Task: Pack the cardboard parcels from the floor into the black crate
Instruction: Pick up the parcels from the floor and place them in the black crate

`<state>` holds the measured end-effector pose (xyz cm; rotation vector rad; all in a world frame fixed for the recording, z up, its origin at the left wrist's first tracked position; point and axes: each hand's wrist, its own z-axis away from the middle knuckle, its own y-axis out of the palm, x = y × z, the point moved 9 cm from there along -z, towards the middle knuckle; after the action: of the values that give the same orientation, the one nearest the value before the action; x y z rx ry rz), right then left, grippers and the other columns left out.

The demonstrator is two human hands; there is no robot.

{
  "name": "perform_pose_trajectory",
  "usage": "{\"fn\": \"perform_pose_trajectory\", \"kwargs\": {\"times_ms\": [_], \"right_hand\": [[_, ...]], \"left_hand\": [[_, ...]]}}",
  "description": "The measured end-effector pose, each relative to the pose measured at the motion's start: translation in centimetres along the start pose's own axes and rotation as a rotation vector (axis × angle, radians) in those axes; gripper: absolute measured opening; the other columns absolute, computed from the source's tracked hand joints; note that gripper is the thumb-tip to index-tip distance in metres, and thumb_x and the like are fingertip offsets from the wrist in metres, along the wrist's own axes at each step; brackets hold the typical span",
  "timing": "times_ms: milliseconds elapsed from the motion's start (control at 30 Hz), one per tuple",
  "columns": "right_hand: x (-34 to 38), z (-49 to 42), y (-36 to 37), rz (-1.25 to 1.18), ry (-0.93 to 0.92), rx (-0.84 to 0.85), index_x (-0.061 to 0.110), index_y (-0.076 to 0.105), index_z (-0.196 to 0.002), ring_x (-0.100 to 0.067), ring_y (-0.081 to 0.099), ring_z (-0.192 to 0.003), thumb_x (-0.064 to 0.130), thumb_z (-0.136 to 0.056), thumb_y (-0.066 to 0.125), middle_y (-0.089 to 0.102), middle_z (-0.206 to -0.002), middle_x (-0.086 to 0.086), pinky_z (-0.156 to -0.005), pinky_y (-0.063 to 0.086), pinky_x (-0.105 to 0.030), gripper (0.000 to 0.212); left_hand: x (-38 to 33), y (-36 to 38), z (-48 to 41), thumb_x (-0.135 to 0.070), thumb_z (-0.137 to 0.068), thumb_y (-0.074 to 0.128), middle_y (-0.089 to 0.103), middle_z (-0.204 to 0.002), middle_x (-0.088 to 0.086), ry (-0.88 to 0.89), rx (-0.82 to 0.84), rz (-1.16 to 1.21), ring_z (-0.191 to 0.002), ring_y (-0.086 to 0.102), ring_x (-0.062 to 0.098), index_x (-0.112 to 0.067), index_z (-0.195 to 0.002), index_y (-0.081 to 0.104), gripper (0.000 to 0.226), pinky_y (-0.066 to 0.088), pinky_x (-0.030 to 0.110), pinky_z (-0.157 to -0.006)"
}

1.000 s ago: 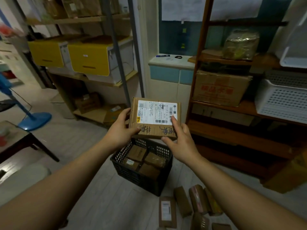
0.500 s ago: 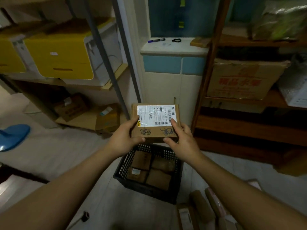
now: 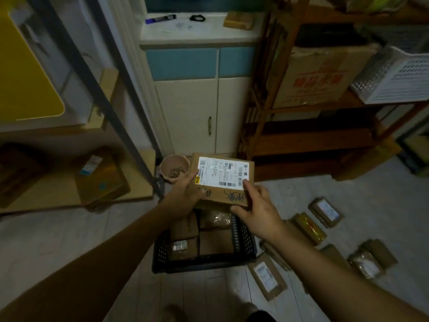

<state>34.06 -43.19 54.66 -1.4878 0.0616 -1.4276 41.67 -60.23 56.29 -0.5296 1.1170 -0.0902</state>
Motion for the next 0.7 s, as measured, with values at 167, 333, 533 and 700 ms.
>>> {"fn": "perform_pose_trajectory", "kwargs": {"times_ms": [167, 333, 533, 700], "right_hand": [[-4.7, -2.7, 3.1, 0.043, 0.038, 0.046, 0.027, 0.013, -0.151, -0.017, 0.042, -0.126, 0.030, -0.093, 0.059, 0.024, -0.146, -0.003, -0.101, 0.036, -0.023, 0.075], [-13.1, -7.3, 9.0, 0.123, 0.036, 0.094, 0.026, 0.009, -0.152, -0.023, 0.040, -0.132, 0.025, -0.095, 0.054, 0.016, -0.153, -0.006, -0.107, 0.037, -0.030, 0.073], [-26.7, -14.6, 21.5, 0.246, 0.065, 0.141, 0.029, 0.005, -0.152, -0.030, 0.041, -0.130, 0.034, -0.093, 0.055, 0.014, -0.153, -0.012, -0.108, 0.039, -0.040, 0.078], [-35.0, -19.5, 30.5, 0.304, 0.031, 0.126, 0.026, 0.015, -0.151, -0.028, 0.040, -0.130, 0.027, -0.093, 0.056, 0.021, -0.151, -0.010, -0.106, 0.037, -0.036, 0.071]], "left_hand": [[4.7, 3.5, -3.8, 0.002, -0.092, 0.051, 0.040, -0.118, -0.012, -0.061, -0.040, 0.086, -0.109, 0.042, 0.006, -0.014, -0.144, 0.031, 0.058, 0.042, 0.001, -0.072], [14.4, 9.8, -9.2, -0.003, -0.081, 0.069, 0.042, -0.130, -0.010, -0.116, 0.052, 0.080, -0.111, 0.043, 0.002, -0.013, -0.146, 0.027, 0.078, 0.041, -0.003, -0.065], [30.2, 18.3, -17.4, -0.012, -0.082, 0.071, 0.045, -0.129, -0.014, -0.163, 0.079, -0.045, -0.118, 0.049, 0.010, -0.026, -0.147, 0.023, 0.082, 0.048, 0.013, -0.087], [42.7, 23.1, -23.4, -0.034, -0.077, 0.073, 0.035, -0.147, 0.005, -0.143, 0.051, -0.255, -0.128, 0.044, 0.025, -0.032, -0.146, 0.023, 0.086, 0.042, 0.045, -0.105]]}}
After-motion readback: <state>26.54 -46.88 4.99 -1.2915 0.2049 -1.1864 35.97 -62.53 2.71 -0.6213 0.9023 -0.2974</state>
